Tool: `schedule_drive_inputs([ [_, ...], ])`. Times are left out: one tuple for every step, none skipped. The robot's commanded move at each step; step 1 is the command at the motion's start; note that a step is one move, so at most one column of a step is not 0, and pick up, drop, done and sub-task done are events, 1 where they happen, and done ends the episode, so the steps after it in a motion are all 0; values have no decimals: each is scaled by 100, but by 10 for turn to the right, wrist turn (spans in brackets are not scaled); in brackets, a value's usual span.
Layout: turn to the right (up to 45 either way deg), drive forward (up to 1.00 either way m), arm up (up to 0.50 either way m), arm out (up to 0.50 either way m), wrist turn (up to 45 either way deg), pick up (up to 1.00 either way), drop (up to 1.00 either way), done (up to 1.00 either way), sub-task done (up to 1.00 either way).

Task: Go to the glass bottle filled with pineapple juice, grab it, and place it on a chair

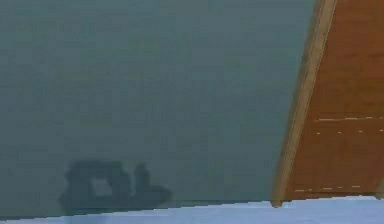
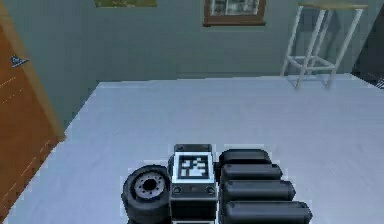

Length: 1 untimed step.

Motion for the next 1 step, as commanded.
schedule_drive_inputs([
  [-150,0,0,0,0,0,0,0,0],
])
